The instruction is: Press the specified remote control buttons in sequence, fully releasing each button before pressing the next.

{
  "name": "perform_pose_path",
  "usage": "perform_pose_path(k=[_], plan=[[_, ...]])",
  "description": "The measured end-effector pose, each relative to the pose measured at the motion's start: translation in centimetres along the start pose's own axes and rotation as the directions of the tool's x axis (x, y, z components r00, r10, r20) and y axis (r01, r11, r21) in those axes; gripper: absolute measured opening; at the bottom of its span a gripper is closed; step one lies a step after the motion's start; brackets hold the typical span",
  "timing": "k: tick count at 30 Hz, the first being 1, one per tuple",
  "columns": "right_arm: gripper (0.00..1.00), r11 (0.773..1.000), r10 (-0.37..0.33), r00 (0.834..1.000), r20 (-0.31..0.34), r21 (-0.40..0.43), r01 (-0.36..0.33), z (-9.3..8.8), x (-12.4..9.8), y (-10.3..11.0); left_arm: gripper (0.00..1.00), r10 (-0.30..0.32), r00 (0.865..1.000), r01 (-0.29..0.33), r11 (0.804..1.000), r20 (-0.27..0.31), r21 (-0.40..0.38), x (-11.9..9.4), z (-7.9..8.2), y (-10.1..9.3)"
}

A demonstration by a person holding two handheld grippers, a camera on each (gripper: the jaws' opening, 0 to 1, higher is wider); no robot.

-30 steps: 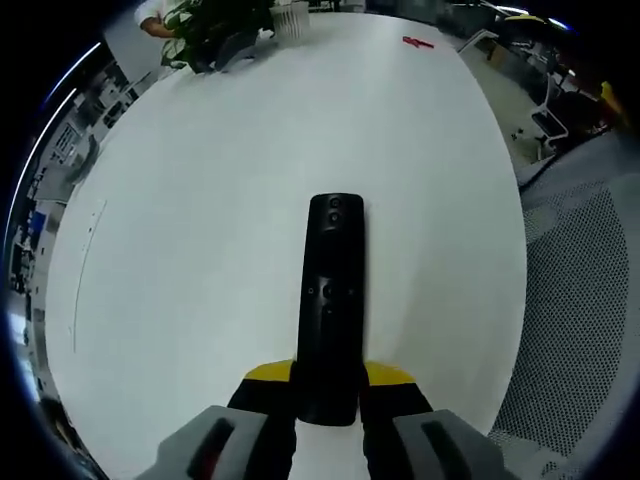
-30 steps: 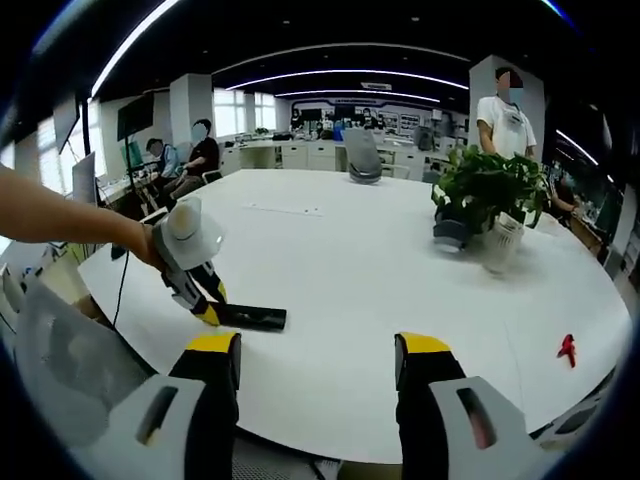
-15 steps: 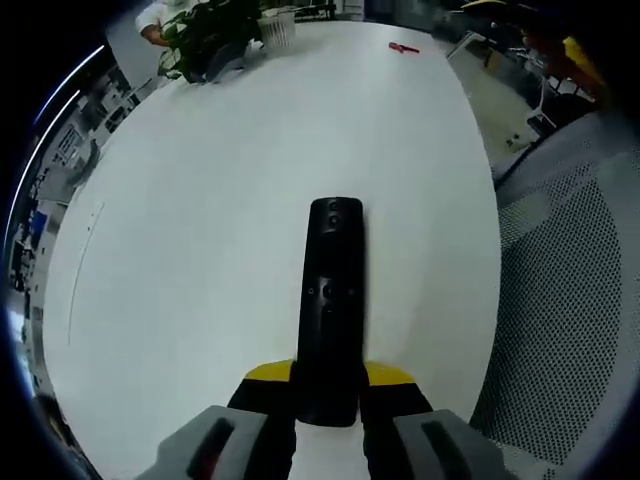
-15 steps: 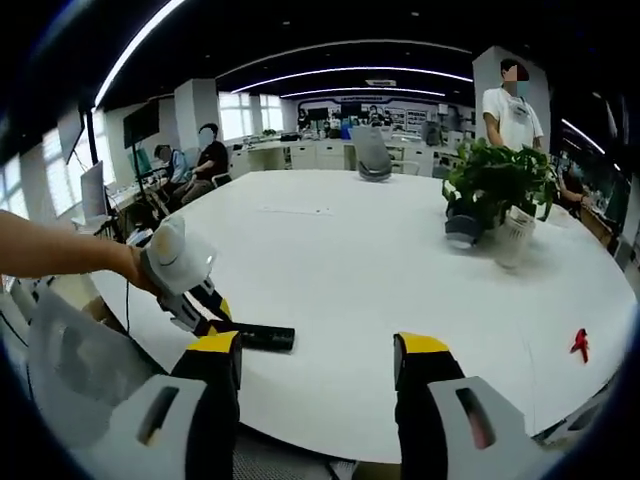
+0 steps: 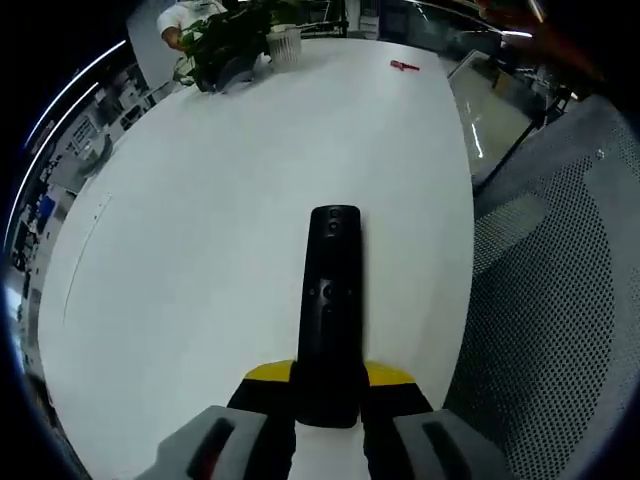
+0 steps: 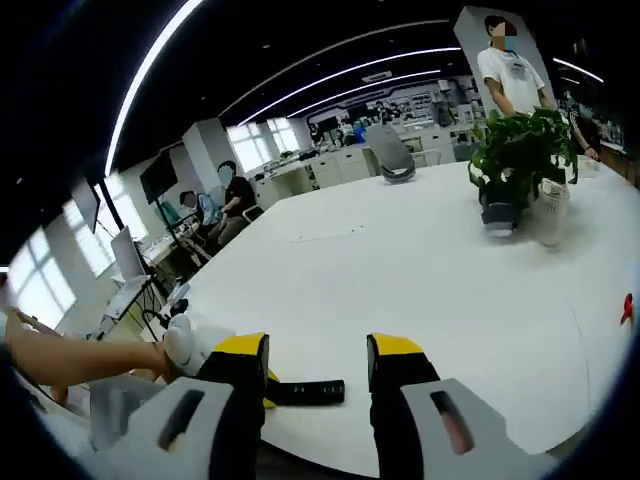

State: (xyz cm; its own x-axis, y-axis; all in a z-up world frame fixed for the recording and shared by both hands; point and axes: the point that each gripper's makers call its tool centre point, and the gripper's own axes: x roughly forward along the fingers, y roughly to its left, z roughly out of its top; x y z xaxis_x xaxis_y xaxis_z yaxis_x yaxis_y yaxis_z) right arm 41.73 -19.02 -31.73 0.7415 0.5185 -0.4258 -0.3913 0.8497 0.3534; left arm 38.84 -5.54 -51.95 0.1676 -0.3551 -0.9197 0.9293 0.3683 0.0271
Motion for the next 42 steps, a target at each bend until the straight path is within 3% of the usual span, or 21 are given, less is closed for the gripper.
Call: perform_pose_path(k=[5, 10, 12, 13, 16, 17, 21, 28, 30, 33, 36, 40, 42], plan=[[0.26, 0.999, 0.03, 0.999, -0.01, -0.016, -0.03, 1.2, 1.5, 0.7, 0.23, 0.001, 1.0, -0.001, 1.0, 0.012, -0.004, -0.1, 0.0, -0.6], [0.12, 0.999, 0.039, 0.996, -0.076, 0.033, -0.037, 0.5, 3.8, 0.7, 0.23, -0.003, 0.999, 0.003, 1.0, 0.035, -0.008, -0.1, -0.1, -1.2], [0.01, 0.998, 0.052, 0.991, -0.12, 0.051, -0.046, 0.0, 4.7, 0.7, 0.23, 0.0, 0.999, 0.001, 1.0, 0.048, -0.02, -0.1, -0.1, -1.2], [0.0, 0.996, 0.044, 0.986, -0.16, 0.082, -0.031, -0.6, 5.1, 0.5, 0.24, 0.0, 0.999, 0.001, 1.0, 0.053, -0.023, -0.1, -0.1, -1.2], [0.0, 0.994, 0.066, 0.987, -0.149, 0.099, -0.052, -0.2, 7.0, 0.2, 0.24, 0.001, 0.998, 0.001, 1.0, 0.068, -0.027, 0.0, 0.0, -1.2], [0.0, 0.987, 0.082, 0.983, -0.165, 0.152, -0.057, -0.6, 7.8, 0.2, 0.24, 0.001, 0.998, 0.001, 1.0, 0.069, -0.029, 0.0, 0.0, -1.2], [0.0, 0.973, 0.094, 0.973, -0.213, 0.228, -0.044, -1.8, 10.1, -0.9, 0.24, 0.005, 0.997, -0.003, 1.0, 0.078, -0.026, 0.0, 0.0, -1.4], [0.0, 0.975, 0.062, 0.939, -0.339, 0.222, 0.016, -5.4, 12.1, -2.6, 0.24, 0.004, 0.993, 0.001, 0.999, 0.117, -0.037, -0.1, 0.0, -1.5], [0.0, 0.979, 0.047, 0.923, -0.382, 0.203, 0.034, -6.5, 12.3, -3.1, 0.24, 0.002, 0.992, 0.003, 0.999, 0.123, -0.034, 0.0, 0.1, -1.5], [0.0, 0.983, 0.021, 0.885, -0.465, 0.17, 0.066, -8.5, 12.2, -3.6, 0.24, 0.006, 0.99, 0.001, 0.999, 0.142, -0.044, -0.1, 0.0, -1.6], [0.0, 0.985, 0.013, 0.822, -0.569, 0.147, 0.086, -11.1, 11.9, -3.8, 0.24, -0.001, 0.988, 0.007, 0.999, 0.152, -0.037, -0.1, 0.0, -1.7], [0.0, 0.996, -0.041, 0.771, -0.635, 0.039, 0.085, -13.0, 11.5, -4.1, 0.24, -0.006, 0.987, 0.01, 1.0, 0.159, -0.027, -0.2, 0.0, -1.7], [0.0, 0.996, -0.068, 0.735, -0.675, -0.007, 0.087, -14.0, 11.2, -4.2, 0.24, -0.011, 0.987, 0.014, 1.0, 0.16, -0.014, -0.2, 0.1, -1.7]])
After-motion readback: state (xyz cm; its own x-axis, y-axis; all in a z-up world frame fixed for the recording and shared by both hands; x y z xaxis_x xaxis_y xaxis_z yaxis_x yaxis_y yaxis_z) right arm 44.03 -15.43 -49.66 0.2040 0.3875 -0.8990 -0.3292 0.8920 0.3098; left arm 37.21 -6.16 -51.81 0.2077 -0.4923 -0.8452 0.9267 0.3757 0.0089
